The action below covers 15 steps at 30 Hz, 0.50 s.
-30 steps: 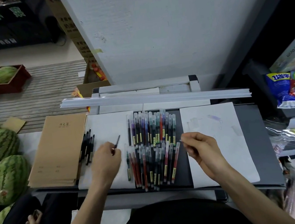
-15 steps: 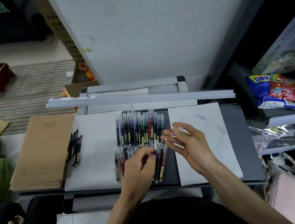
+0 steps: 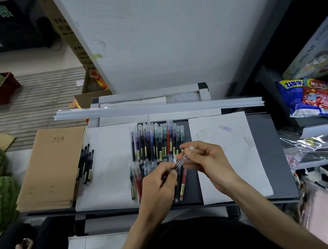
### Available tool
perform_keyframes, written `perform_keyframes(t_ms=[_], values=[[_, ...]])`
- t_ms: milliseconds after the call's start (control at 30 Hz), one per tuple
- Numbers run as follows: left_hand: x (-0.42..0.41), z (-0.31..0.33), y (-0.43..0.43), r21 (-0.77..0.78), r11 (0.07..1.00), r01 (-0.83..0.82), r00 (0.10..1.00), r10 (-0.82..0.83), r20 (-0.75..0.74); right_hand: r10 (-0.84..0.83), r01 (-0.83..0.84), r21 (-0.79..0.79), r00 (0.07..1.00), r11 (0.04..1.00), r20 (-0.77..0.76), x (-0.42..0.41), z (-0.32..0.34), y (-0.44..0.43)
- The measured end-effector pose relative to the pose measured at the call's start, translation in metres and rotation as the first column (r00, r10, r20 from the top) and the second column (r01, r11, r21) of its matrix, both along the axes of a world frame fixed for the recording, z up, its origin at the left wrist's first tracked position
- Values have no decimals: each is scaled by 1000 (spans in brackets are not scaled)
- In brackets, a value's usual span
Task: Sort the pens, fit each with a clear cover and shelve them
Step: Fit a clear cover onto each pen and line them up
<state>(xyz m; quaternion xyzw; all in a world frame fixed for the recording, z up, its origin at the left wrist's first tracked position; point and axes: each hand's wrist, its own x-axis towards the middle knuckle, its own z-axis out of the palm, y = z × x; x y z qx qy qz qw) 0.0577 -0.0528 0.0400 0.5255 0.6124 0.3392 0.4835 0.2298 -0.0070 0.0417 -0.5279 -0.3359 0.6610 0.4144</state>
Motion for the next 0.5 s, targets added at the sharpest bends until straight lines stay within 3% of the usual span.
perform_keyframes(t_ms=[100,167,233,333,433,500], values=[[1,2,4,-53,998,28,997,-24,74,12,-12,1,1000,1000,-1,0,-3,-1],[0,0,7,-179,984,9,980,26,196,16,-16,2,1000,1000,-9,-1,-5,0],[-1,2,9,-345,938,-21,919,154,363,31,-31,15,999,999,-25,-3,-5,2],[-4,5,15,-518,854,59,794,274,542,77,-75,42,996,996,-34,-4,-4,7],[-8,4,20,-541,832,128,735,287,615,149,-147,40,988,988,-37,0,-6,15],[-10,-2,21,-505,855,115,790,229,569,187,-187,27,982,982,4,4,-10,18]])
